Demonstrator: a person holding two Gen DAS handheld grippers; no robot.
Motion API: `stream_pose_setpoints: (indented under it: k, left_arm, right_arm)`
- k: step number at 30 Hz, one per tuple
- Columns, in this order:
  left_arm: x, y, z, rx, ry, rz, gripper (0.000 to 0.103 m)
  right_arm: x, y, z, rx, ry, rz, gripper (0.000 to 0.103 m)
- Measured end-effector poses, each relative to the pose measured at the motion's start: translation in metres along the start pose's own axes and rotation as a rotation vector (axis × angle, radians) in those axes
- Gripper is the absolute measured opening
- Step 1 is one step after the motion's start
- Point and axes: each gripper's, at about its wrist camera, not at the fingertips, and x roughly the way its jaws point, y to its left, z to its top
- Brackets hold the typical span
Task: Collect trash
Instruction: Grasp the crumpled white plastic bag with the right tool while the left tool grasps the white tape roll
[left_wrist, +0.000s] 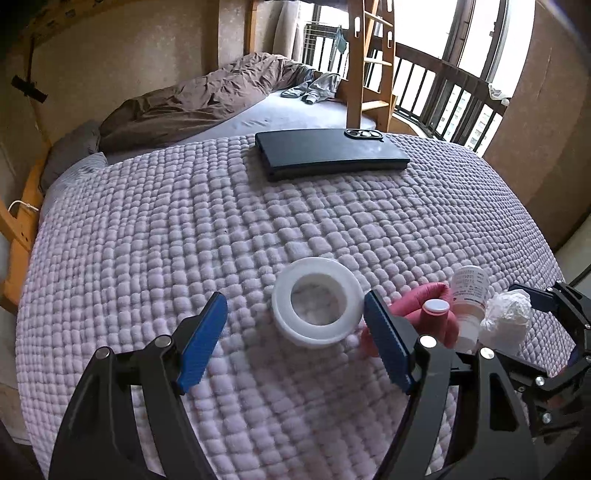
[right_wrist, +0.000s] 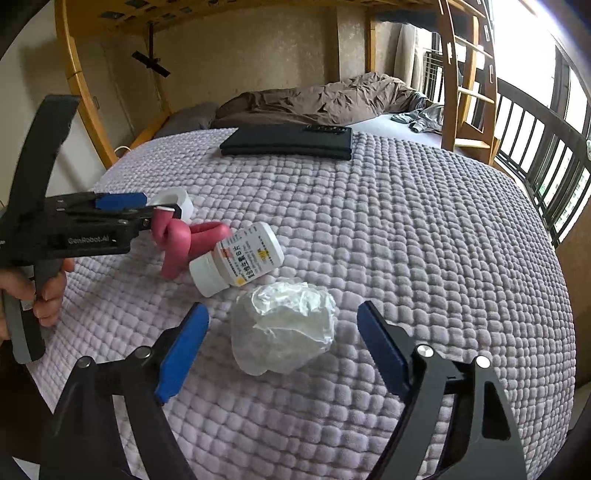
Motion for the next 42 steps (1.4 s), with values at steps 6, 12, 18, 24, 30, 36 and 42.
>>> stream_pose_setpoints:
  k: [6,12,18,24,30,36,42]
  left_arm:
    - [0.001,-0.004,0.0,0.028,-0.005,0.009,0.078]
    - [0.009,0.003,0.004,0.022,0.001,0.009,0.078]
    - [0.006,-0.004,0.002,0.078,-0.022,0.073,0.078]
    - [0.004,-0.004,-0.004,0.071,-0.036,0.078,0.077]
    - [0.002,-0.009,-0.006,0.109,-0.031,0.038,0.052]
    - [-0.006,-0.002,-0.008,0.046,-0.033,0.008,0.052]
    - [-0.02,0.002,-0.012,0.004,-0.05,0.009,0.052]
  right_arm:
    - [0.005,0.002,0.0,-0.004,0.007,0.0,0.073]
    - [0.007,0.0,0.002,0.004,0.008,-0.001,0.069]
    - [0.003,-0.003,0.001,0.002,0.011,-0.003,0.063]
    - [0.002,0.0,-0.002,-0.02,0.006,-0.017,0.063]
    - [-0.002,0.005,-0.002,-0.046,-0.009,-0.007,0.046]
    - [-0.018,0.005,-0.001,-0.042,-0.036,0.009,0.046]
    - [-0.032,0.002,-0.003,-0.029,-0.046,0.035,0.046]
